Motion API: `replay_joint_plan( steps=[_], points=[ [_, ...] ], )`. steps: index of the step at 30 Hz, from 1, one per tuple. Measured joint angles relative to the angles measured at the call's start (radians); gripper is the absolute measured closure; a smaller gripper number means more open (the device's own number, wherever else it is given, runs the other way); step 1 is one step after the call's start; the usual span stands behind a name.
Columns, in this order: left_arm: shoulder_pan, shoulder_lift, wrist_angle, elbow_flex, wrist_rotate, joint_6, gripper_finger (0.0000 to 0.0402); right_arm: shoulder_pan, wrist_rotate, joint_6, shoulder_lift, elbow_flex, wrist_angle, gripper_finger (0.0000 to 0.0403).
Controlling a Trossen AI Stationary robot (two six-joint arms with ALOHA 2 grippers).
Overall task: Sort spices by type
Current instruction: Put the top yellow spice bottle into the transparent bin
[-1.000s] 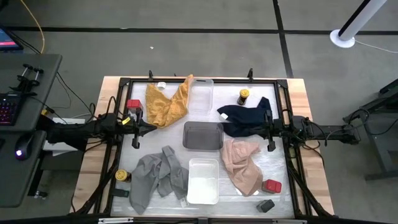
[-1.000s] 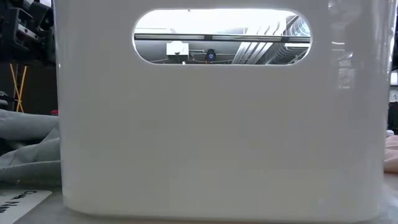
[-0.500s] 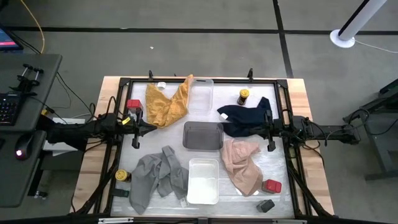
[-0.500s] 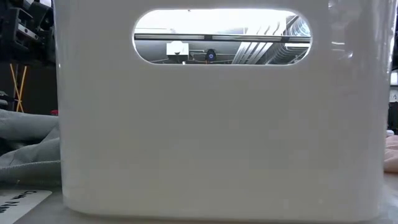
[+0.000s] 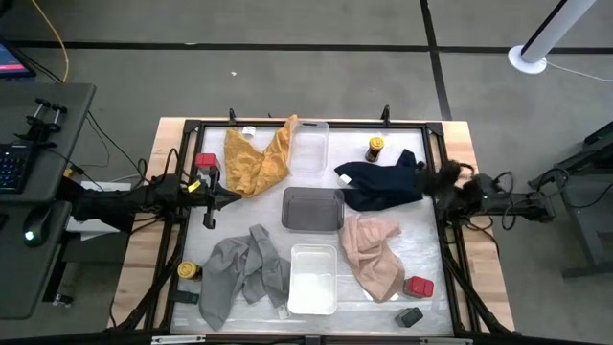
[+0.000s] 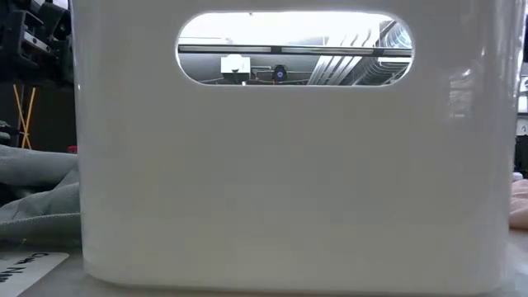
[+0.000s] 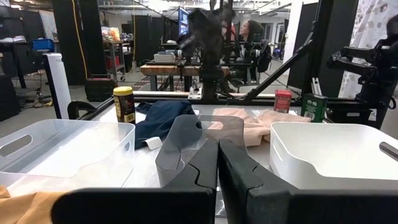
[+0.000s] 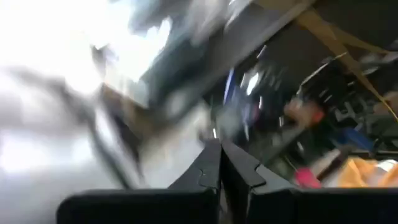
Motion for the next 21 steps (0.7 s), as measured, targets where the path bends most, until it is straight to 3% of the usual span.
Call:
replay_joint_plan(
  steps=[2, 3, 7, 10, 12, 16, 21],
  points=[
    [0.0, 0.001, 0.0, 0.0, 0.0, 0.0, 0.0401, -0.008, 0.138, 0.096, 0.026, 0.011, -0.011, 0.0402],
    [0.0, 0.002, 0.0, 0.0, 0.0, 0.0, 0.0401, -0.02, 0.152, 0.116, 0.051, 0.033, -0.064, 0.0402],
    [0.0, 0.003, 0.0, 0.0, 0.0, 0.0, 0.0401, -0.106, 0.028, 0.198, 0.235, 0.188, -0.285, 0.0402],
    [0.0, 0.004, 0.0, 0.0, 0.0, 0.0, 0.0401, -0.206, -0.075, 0.095, 0.408, 0.369, -0.431, 0.0397],
    [0.0, 0.004, 0.0, 0.0, 0.0, 0.0, 0.0401, -0.282, -0.082, 0.015, 0.531, 0.514, -0.607, 0.0381],
    [0.0, 0.004, 0.0, 0.0, 0.0, 0.0, 0.0401, -0.45, -0.045, -0.099, 0.799, 0.752, -0.965, 0.0312],
    [0.0, 0.004, 0.0, 0.0, 0.0, 0.0, 0.0401, -0.637, -0.055, -0.122, 1.104, 0.981, -1.216, 0.019]
  ],
)
